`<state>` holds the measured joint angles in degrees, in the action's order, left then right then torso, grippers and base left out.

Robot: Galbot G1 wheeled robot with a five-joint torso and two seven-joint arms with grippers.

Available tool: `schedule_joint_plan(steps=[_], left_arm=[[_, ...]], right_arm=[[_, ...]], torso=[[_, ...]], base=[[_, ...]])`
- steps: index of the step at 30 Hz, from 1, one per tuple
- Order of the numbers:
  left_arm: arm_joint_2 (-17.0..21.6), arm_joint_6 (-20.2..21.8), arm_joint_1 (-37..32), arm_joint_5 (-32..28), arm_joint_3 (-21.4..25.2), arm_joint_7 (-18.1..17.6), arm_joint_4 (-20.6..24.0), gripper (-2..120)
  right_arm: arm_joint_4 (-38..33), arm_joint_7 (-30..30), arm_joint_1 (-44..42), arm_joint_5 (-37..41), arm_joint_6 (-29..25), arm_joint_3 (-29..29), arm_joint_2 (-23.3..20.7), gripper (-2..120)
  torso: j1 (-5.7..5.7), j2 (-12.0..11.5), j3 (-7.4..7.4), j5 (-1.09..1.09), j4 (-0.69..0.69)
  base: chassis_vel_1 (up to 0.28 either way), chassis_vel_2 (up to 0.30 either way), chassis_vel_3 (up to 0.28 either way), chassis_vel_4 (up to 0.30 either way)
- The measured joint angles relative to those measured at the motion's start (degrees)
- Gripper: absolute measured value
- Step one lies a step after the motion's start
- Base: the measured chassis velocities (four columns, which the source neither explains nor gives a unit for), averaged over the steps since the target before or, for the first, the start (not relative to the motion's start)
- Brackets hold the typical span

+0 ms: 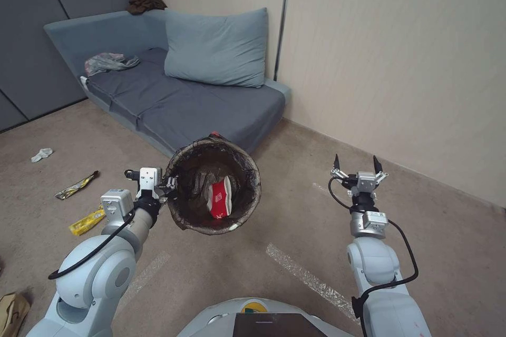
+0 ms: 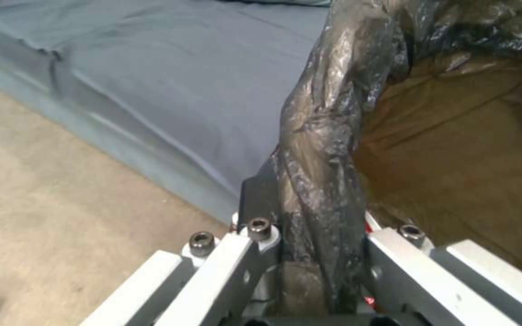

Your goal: Pick up the trash bin, then pick up the garbage from the floor and place it into the trash bin.

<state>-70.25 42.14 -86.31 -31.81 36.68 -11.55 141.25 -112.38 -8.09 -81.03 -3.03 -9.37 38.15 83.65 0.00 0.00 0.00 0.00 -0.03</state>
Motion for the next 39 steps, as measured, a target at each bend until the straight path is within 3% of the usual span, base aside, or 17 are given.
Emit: schedule_joint_plan(steps=[39], left_arm=[[-0.1,0.0,0.3,0.3,0.1,0.6,-1.0,0]], right_arm=[[0.9,0.1,-0.3,-1.9,-0.6,-0.4,1.0,100]], torso=[[0.0,0.0,0.0,0.0,0.0]], base=[[0.093,0.097,0.097,0.097]])
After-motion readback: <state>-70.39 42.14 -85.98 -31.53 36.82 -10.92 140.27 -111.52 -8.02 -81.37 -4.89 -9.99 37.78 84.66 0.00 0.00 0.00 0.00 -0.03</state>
